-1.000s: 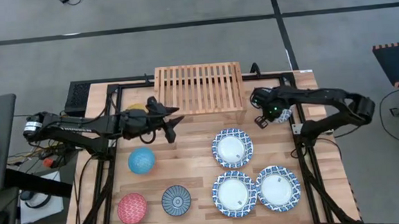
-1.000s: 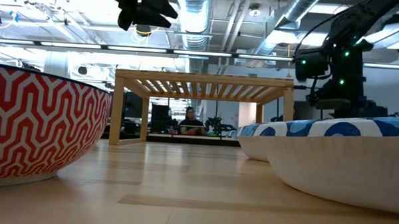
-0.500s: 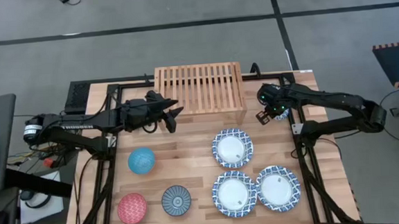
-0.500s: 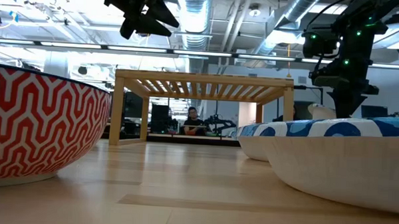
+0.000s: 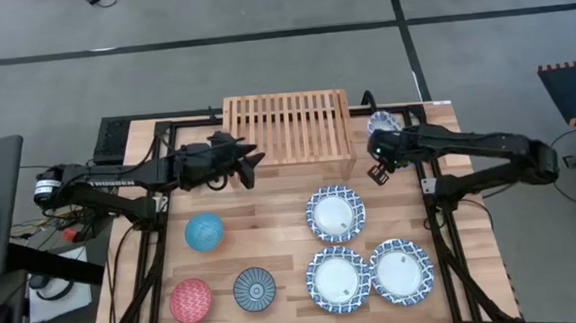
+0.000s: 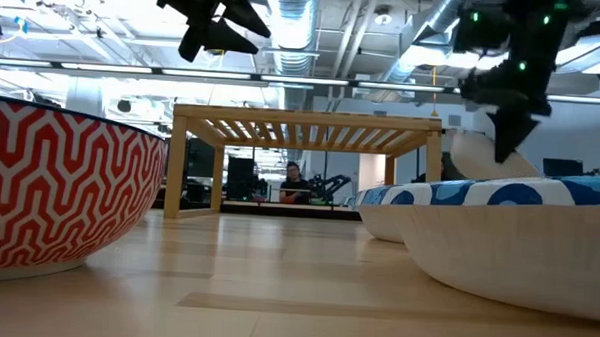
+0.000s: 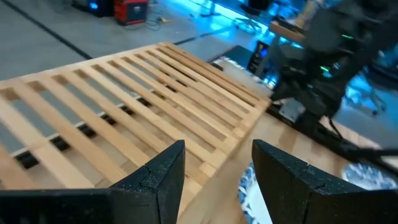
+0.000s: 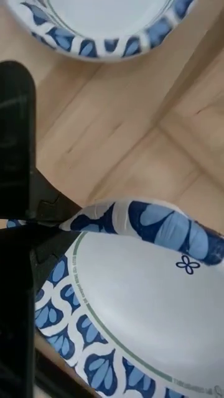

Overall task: Place and stack bowls onto a shelf
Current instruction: Put the white patterned bowl on the shelf

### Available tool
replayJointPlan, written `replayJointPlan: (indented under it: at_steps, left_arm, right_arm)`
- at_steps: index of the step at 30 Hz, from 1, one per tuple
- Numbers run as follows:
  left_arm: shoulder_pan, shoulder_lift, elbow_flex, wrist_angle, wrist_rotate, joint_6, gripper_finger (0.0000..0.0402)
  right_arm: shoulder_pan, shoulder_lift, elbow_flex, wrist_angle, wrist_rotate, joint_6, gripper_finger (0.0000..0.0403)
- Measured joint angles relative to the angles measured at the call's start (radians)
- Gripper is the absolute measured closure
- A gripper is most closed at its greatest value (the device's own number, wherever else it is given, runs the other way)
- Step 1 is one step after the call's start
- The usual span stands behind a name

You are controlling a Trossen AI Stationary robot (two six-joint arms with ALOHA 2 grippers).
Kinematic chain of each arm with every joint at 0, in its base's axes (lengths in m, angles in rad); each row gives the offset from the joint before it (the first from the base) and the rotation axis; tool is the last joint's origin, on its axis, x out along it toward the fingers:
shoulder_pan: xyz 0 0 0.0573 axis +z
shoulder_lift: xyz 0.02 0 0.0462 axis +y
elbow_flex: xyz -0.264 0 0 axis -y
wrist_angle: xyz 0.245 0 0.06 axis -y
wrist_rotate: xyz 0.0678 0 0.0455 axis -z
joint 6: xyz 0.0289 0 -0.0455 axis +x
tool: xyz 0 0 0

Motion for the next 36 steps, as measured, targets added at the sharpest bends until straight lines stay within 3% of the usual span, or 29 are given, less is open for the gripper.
replayJointPlan:
  at_steps: [8, 16, 24, 28, 36]
  left_arm:
    - [-0.006, 0.000, 0.000, 0.092, -0.142, 0.045, 0.0215]
    - [0.035, 0.017, 0.000, 0.187, -0.135, 0.011, 0.0150]
    - [0.096, 0.175, 0.000, 0.315, 0.198, -0.142, 0.0139]
    - [0.095, 0.258, 0.034, 0.376, 0.255, -0.170, 0.0138]
    - [0.094, 0.379, 0.243, 0.281, 0.301, -0.094, 0.0138]
  right_arm:
    - [0.181, 0.002, 0.093, -0.032, 0.257, -0.182, 0.0382]
    - [0.338, 0.002, 0.099, -0.029, 0.427, -0.255, 0.0378]
    - [0.441, 0.002, 0.100, -0.005, 0.508, -0.338, 0.0381]
    - [0.467, 0.003, 0.121, -0.020, 0.594, -0.351, 0.0381]
    - [0.455, 0.003, 0.203, 0.026, 0.657, -0.526, 0.0381]
